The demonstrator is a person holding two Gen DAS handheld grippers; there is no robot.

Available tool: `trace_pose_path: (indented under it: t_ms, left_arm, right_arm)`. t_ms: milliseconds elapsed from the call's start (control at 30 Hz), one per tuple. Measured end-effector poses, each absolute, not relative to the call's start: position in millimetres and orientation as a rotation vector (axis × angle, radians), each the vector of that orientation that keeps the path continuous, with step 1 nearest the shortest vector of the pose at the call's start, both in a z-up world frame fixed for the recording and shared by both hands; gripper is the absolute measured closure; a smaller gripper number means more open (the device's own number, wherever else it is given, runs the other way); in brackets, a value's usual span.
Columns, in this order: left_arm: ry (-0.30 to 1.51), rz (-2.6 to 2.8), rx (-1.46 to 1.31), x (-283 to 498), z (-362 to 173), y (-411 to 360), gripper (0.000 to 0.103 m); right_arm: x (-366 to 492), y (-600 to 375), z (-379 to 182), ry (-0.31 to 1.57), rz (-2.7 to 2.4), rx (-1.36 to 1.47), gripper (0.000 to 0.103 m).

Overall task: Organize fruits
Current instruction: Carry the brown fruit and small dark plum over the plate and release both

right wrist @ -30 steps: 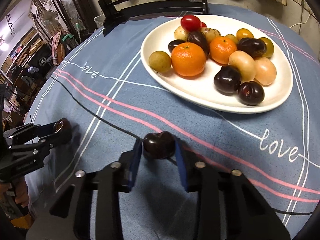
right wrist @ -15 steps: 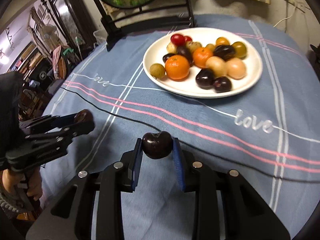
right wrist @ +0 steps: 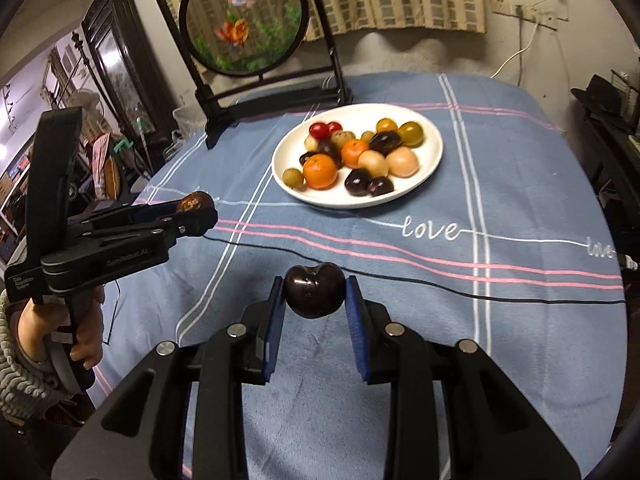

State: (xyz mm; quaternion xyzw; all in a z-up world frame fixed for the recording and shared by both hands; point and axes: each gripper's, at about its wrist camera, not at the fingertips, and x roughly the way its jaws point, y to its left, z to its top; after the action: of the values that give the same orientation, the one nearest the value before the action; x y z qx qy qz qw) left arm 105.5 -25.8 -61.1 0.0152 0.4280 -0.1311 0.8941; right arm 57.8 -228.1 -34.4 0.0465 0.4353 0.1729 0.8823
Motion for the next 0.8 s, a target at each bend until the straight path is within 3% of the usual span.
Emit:
trace_pose_path:
  t_ms: [300,800]
  left_arm:
    - [0.862,-0.295,0.061,118,-49,-39,0.061]
    - [0.924,-0.235,0.049,257,-79,-64,0.06]
  right_arm:
    - [68,-235,-14,0.851,0.337,0.102,0.073]
    - [239,-220,-60,0.89,0.352,0.025,0.073]
